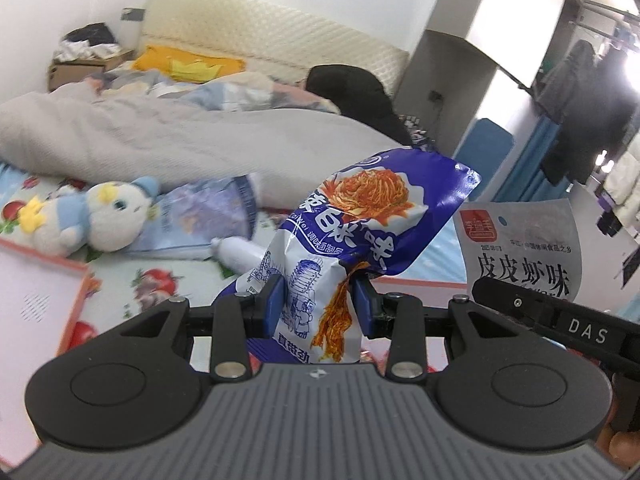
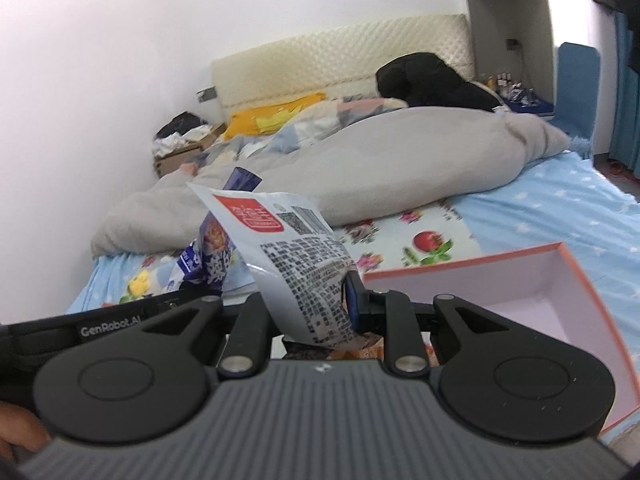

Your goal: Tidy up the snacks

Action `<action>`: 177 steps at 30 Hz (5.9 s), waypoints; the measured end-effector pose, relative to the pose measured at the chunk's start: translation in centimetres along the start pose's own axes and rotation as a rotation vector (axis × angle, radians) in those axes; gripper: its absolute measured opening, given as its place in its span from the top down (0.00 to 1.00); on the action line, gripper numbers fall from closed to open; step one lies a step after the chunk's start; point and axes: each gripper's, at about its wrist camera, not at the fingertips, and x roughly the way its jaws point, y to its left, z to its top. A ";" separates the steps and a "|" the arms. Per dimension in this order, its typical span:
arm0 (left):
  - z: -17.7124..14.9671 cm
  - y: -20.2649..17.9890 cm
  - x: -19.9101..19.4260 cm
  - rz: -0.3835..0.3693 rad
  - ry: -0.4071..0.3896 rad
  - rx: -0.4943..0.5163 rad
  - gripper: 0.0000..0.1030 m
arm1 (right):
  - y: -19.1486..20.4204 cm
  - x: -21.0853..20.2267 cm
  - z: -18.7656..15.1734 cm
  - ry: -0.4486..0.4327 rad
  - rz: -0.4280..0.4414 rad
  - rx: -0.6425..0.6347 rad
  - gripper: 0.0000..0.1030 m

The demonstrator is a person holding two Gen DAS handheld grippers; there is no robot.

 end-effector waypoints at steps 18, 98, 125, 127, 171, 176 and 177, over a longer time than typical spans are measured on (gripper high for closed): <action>-2.2 -11.0 11.8 -0.120 0.186 0.080 0.58 | -12.4 2.6 -1.2 0.082 -0.152 0.116 0.78; -9.0 -8.4 -13.5 -0.163 -0.009 0.226 0.18 | -5.2 -15.7 -10.9 -0.107 -0.242 0.108 0.40; -11.1 -6.4 -12.1 -0.109 0.037 0.215 0.18 | -4.1 -14.6 -13.1 -0.048 -0.232 0.074 0.40; -11.1 -5.9 -12.0 -0.107 0.041 0.212 0.18 | -4.0 -14.6 -13.1 -0.048 -0.234 0.070 0.40; -10.3 -4.8 -12.4 -0.042 0.040 0.224 0.00 | -4.9 -14.5 -12.7 -0.072 -0.278 0.070 0.00; -10.3 -5.0 -12.4 -0.042 0.044 0.233 0.00 | -5.0 -14.5 -12.8 -0.072 -0.280 0.081 0.00; -10.3 -5.1 -12.5 -0.041 0.043 0.236 0.00 | -5.1 -14.5 -12.8 -0.072 -0.284 0.085 0.00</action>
